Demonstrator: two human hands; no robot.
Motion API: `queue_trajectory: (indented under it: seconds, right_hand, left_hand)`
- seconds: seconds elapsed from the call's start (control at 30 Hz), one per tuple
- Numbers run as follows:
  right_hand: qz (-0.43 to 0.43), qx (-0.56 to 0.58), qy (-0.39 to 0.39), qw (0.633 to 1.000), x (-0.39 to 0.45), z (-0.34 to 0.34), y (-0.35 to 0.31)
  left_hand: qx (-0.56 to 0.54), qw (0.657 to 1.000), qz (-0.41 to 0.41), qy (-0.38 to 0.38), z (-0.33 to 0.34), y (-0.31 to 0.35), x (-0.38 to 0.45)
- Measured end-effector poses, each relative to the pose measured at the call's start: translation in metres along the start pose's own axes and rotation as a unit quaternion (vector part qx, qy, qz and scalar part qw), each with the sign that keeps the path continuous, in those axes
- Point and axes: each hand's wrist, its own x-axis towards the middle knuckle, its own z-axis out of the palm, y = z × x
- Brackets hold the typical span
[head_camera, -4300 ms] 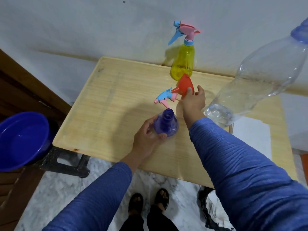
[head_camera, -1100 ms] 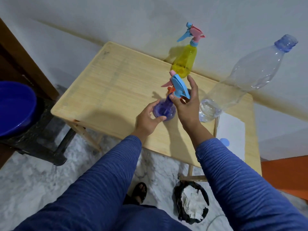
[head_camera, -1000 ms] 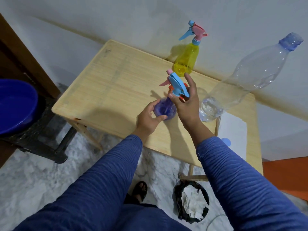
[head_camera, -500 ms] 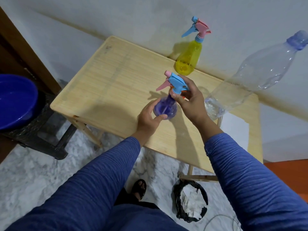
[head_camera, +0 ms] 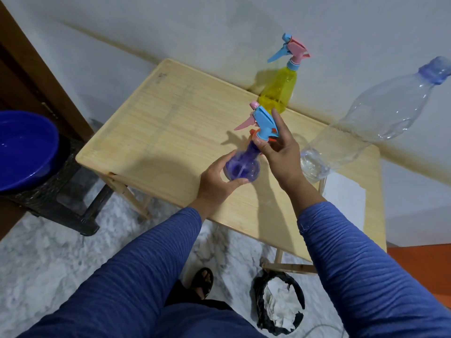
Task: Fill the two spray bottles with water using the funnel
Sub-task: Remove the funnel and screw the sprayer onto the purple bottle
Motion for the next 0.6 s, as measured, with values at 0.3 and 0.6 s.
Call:
queue_trajectory:
  seconds: [0.3,0.6]
  right_hand:
    - [0.059,0.042,-0.086,0.994,0.015,-0.006,-0.006]
    - [0.035,0.042,-0.046,0.997,0.013,0.000,-0.005]
  left_hand:
    - [-0.023,1.000,-0.004,0.010,-0.003,0.001,-0.003]
    - [0.025,0.999,0.027,0.003,-0.006,0.003,0.000]
